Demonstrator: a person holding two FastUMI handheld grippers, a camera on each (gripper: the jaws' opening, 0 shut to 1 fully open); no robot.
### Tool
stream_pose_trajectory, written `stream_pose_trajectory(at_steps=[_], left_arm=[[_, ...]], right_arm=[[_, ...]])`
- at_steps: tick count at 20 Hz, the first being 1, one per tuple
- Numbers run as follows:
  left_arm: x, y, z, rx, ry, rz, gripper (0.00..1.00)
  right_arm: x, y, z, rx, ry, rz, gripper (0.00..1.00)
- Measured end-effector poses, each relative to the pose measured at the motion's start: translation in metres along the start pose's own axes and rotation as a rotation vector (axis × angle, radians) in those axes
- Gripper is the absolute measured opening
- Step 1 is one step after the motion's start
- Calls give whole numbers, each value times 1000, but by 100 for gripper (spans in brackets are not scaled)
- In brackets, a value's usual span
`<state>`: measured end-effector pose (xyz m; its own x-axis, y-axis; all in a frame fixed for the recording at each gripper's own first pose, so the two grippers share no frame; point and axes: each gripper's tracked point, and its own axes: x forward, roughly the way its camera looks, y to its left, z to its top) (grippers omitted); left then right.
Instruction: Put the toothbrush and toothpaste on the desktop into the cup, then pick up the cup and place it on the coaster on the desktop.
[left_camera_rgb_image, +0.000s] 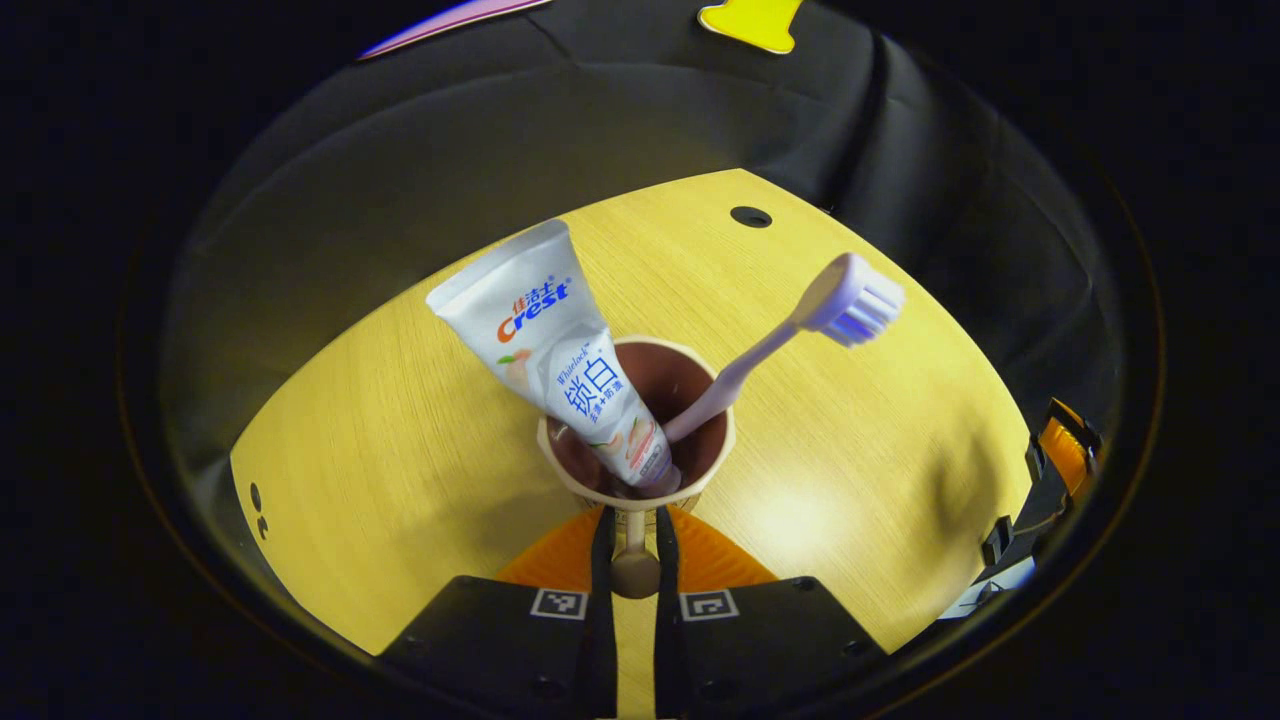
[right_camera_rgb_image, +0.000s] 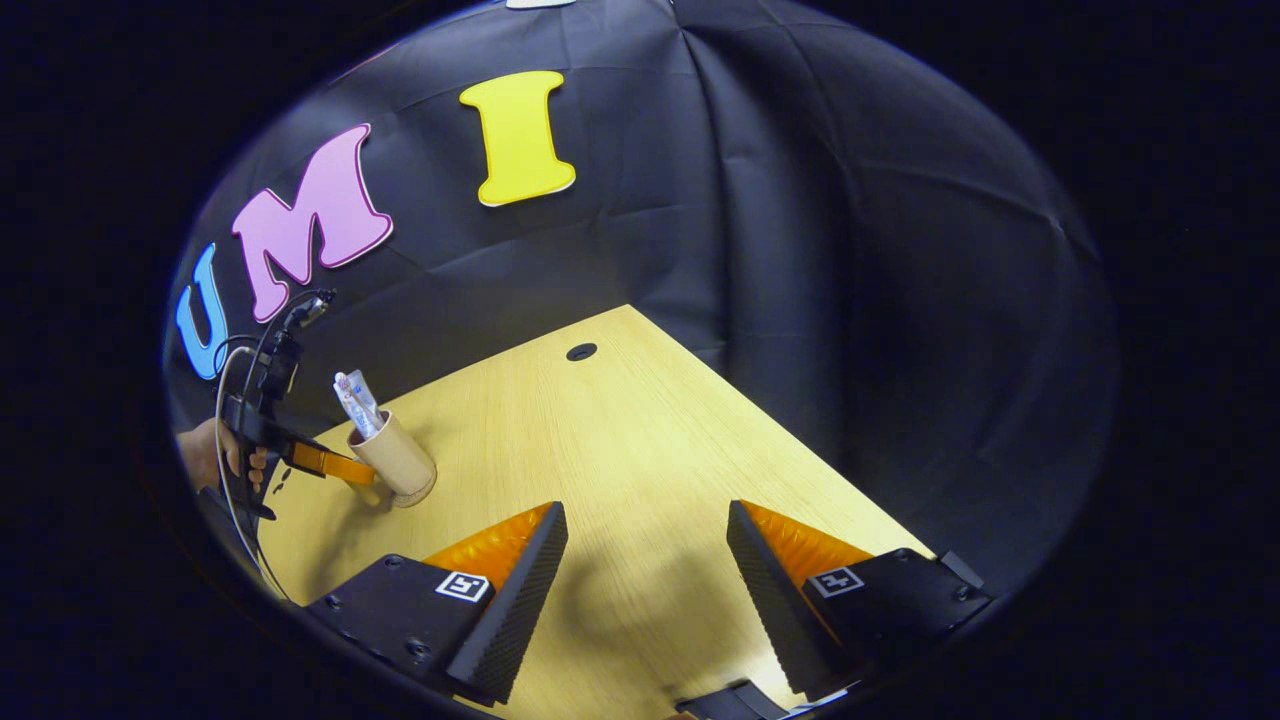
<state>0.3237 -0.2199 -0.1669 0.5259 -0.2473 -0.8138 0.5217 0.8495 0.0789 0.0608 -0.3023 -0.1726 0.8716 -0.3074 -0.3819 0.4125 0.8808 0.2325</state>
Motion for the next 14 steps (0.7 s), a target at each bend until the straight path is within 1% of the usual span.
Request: stream_pose_trajectory(at_steps=[2,3,4,6,9,12,14], left_arm=[[0,-2,0,-13,-1,-1,24],[-1,-3,4,-20,-14,-2,32],[-5,-7,8,-29,-39,-15,24],[-16,-6,10,-31,-77,-16,54],[-45,1,18,-44,-173,22,99],[-100,10,24,-60,-327,75,98],[-142,15,19,-79,-421,110,98]], right_arm=[[1,3,-1,7,6,4,98],[-1,5,-1,-1,5,7,98],[-1,8,0,-12,1,11,98],[-5,13,3,-27,-8,19,98],[-13,21,16,-56,-47,23,99],[-29,32,35,-85,-98,34,99],[-41,43,48,-103,-133,47,99]])
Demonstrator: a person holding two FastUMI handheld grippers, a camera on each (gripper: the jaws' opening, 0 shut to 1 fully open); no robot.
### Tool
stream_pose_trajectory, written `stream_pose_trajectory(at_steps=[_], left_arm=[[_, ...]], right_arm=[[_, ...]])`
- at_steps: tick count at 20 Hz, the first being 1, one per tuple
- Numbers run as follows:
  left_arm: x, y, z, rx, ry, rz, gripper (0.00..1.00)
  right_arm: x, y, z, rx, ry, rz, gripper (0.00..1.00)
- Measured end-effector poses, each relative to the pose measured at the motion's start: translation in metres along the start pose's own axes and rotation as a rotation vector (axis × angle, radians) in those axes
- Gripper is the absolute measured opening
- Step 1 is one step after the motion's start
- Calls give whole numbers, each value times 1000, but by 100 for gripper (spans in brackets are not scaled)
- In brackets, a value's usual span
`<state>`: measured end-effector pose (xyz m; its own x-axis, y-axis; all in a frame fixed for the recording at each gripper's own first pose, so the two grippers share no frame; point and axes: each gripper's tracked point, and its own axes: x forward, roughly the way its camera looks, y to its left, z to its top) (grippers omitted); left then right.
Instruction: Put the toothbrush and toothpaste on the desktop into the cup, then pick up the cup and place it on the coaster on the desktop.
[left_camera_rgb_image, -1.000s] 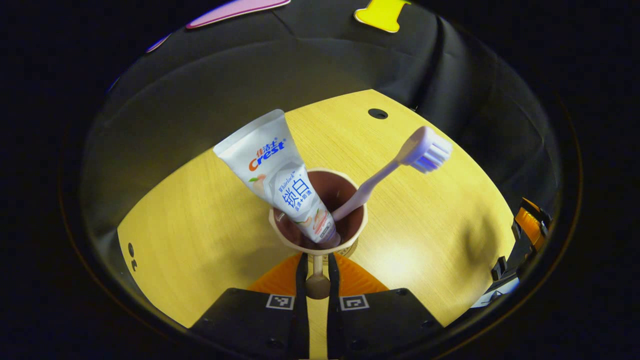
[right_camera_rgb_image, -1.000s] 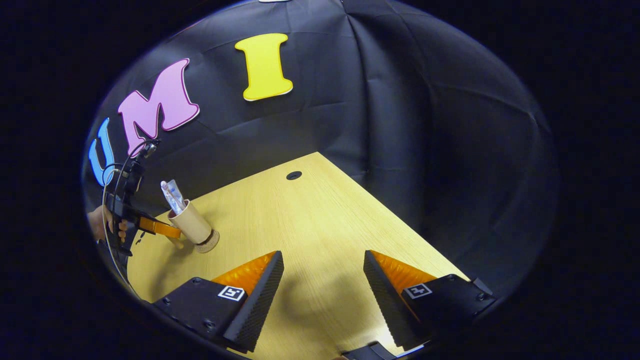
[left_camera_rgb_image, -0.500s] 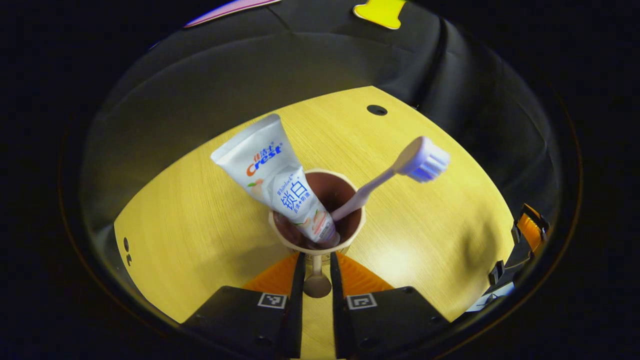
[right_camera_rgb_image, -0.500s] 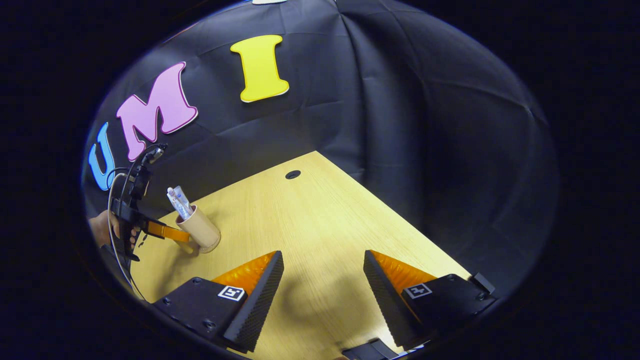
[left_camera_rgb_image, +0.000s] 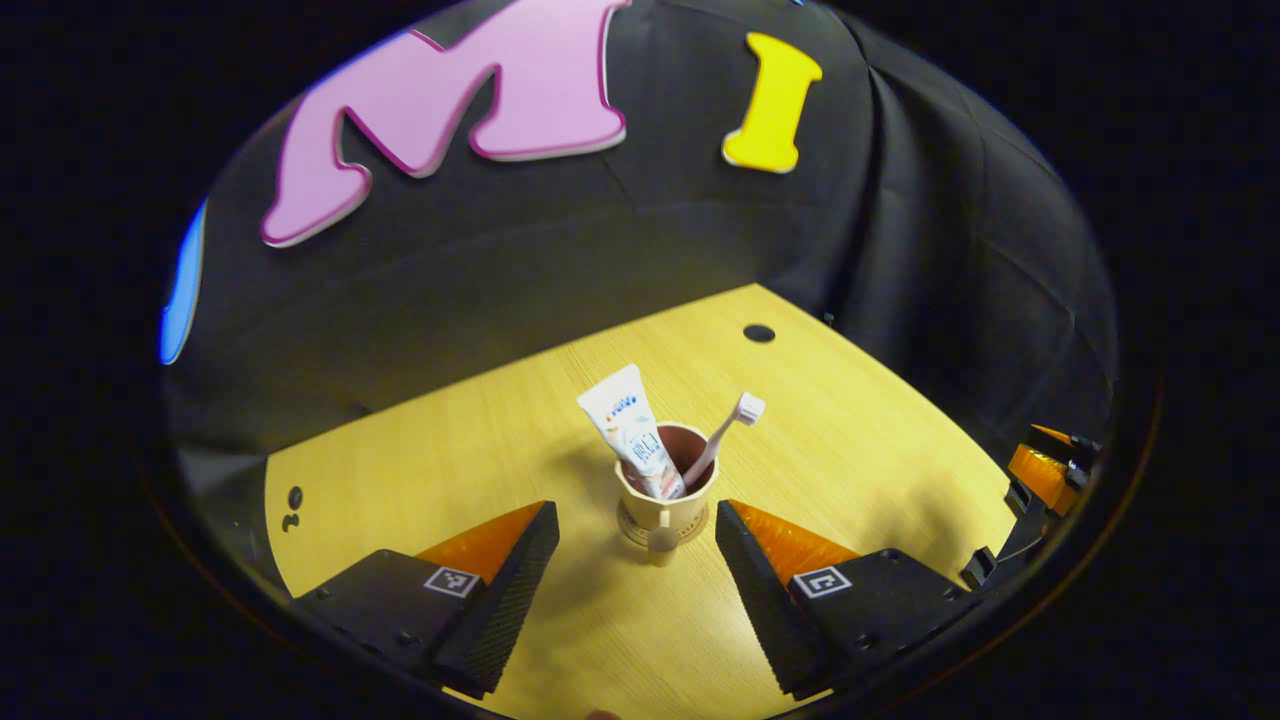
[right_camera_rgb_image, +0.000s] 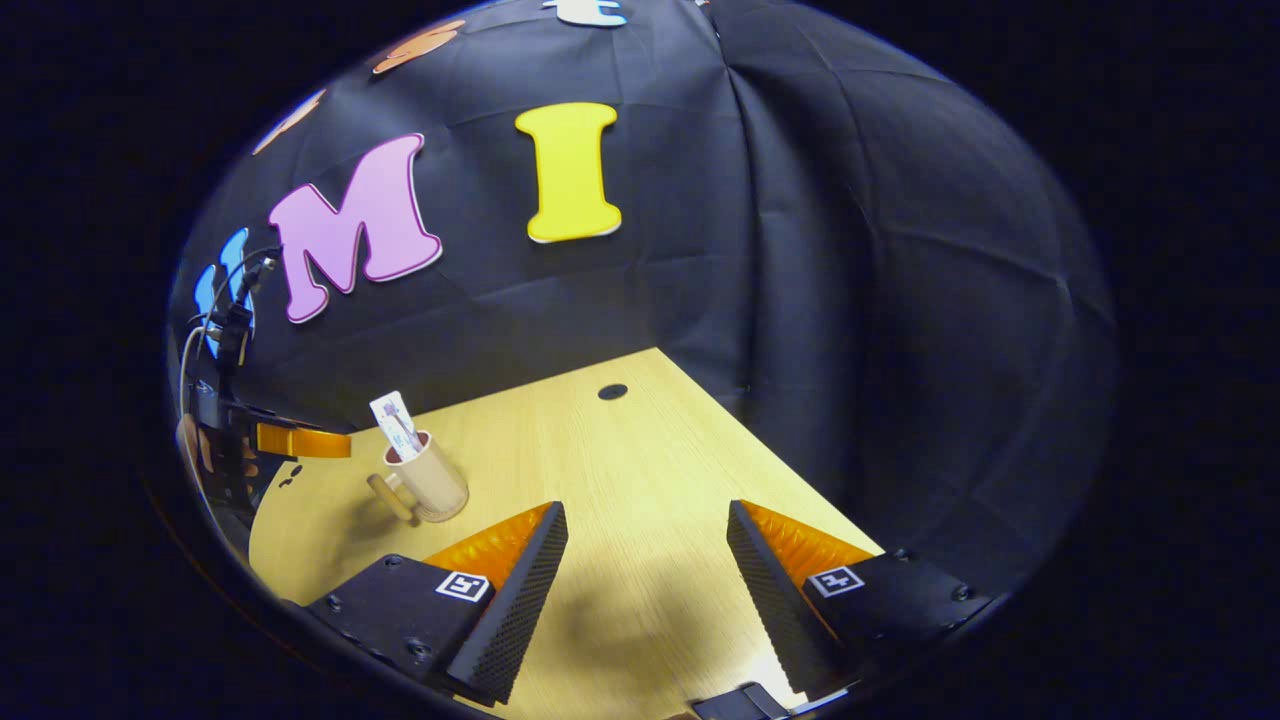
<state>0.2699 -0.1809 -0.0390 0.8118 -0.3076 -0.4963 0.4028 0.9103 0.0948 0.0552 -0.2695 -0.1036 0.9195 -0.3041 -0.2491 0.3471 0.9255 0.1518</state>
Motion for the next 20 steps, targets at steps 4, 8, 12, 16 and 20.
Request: stream_pose_trajectory(at_steps=[4,8,12,16,20], left_arm=[[-94,32,13,-75,-209,118,98],[-182,60,-6,-165,-359,231,99],[-269,68,-50,-223,-471,282,98],[-317,59,-88,-258,-543,310,97],[-349,46,-122,-256,-576,338,97]], right_arm=[[-33,30,34,-48,-80,34,98],[-78,71,56,-77,-141,91,98],[-131,124,58,-96,-167,171,98],[-172,161,37,-119,-162,235,98],[-209,186,10,-145,-144,278,98]])
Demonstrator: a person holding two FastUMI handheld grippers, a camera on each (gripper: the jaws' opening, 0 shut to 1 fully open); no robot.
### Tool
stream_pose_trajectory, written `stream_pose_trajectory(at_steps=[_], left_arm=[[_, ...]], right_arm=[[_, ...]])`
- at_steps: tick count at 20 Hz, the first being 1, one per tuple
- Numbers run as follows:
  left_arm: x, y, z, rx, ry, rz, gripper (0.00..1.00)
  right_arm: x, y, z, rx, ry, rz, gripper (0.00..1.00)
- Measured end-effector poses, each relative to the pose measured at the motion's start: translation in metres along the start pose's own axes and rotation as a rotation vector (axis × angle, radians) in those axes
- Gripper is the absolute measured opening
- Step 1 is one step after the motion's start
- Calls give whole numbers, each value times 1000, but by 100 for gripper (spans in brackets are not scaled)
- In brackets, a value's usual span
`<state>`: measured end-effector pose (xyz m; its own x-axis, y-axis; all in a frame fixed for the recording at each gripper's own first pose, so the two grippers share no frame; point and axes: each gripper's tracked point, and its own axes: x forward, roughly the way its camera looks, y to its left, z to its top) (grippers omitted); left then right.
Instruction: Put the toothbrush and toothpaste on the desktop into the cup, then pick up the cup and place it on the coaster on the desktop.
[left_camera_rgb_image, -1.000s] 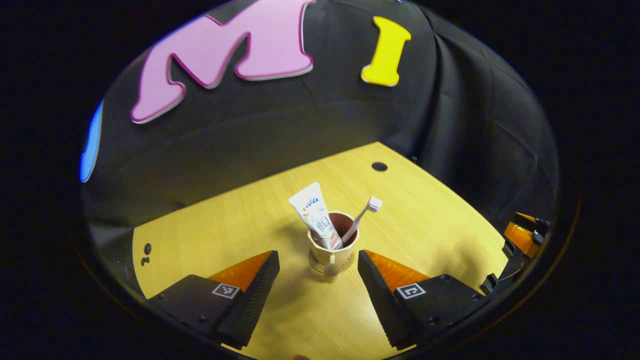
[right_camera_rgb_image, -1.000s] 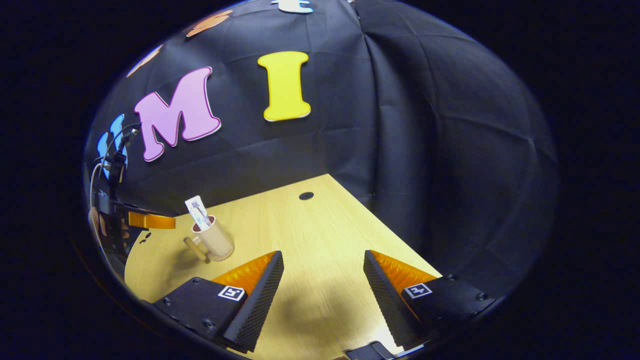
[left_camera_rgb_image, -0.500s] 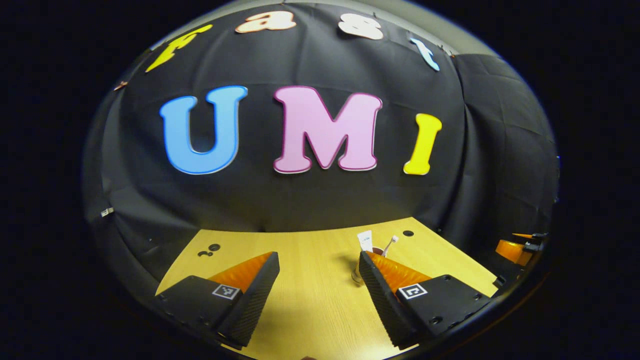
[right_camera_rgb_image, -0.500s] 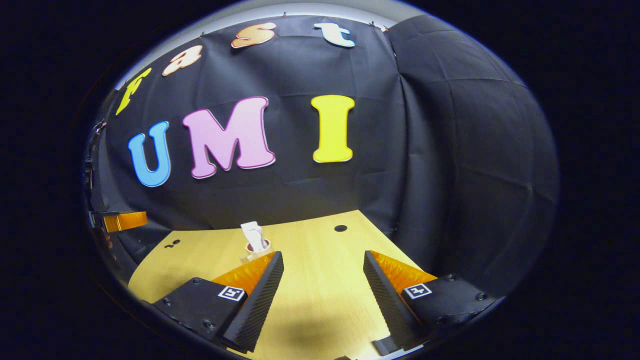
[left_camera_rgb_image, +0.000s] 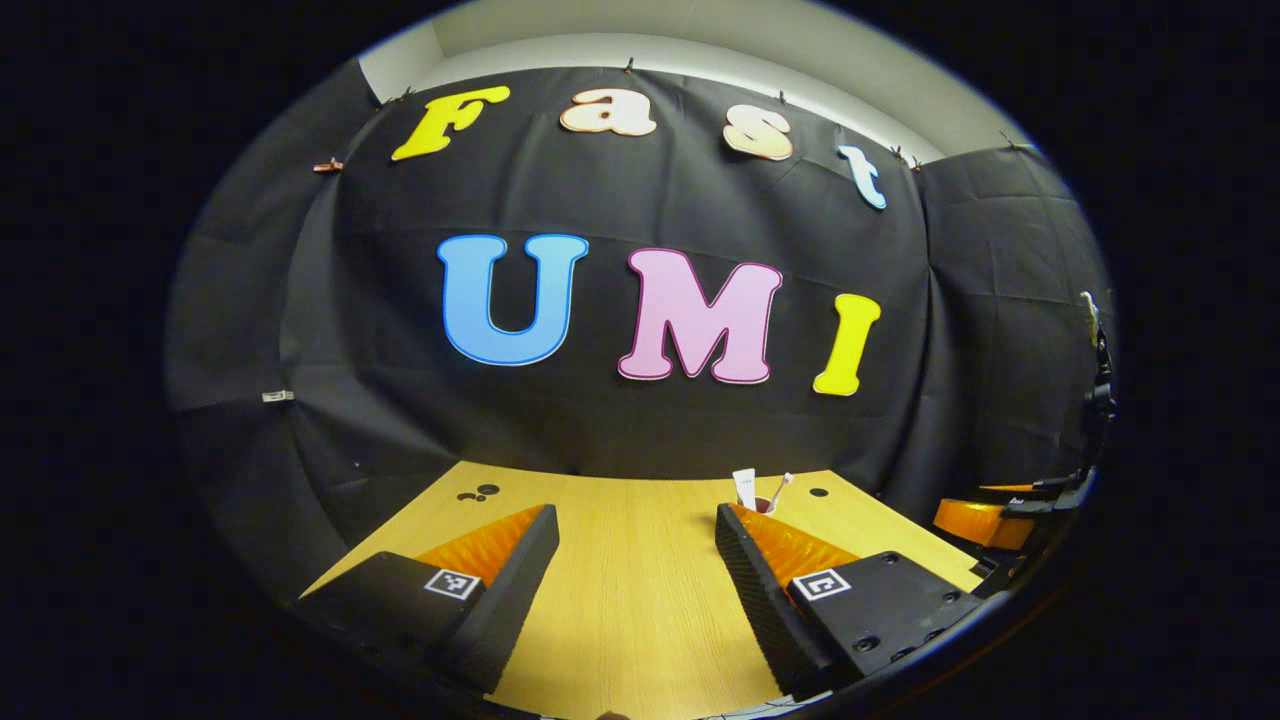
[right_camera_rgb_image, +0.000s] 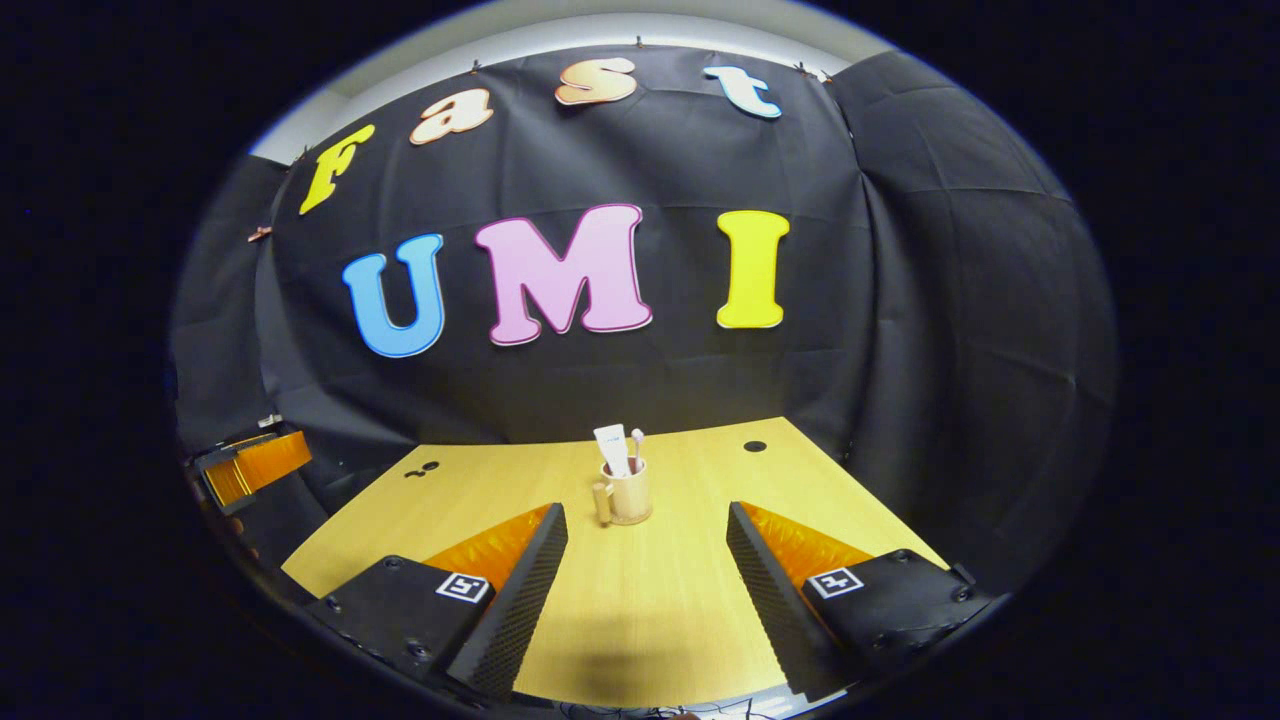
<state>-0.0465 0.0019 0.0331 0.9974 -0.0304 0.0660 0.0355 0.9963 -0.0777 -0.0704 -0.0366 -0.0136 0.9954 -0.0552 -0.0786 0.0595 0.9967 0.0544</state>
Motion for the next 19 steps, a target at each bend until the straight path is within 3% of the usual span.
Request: stream_pose_trajectory(at_steps=[6,19], left_arm=[[-31,-5,-21,-41,20,4,97],[-35,-26,-39,-30,58,-61,98]], right_arm=[[-32,23,-29,9,33,13,98],[-54,12,-34,-18,43,-8,98]])
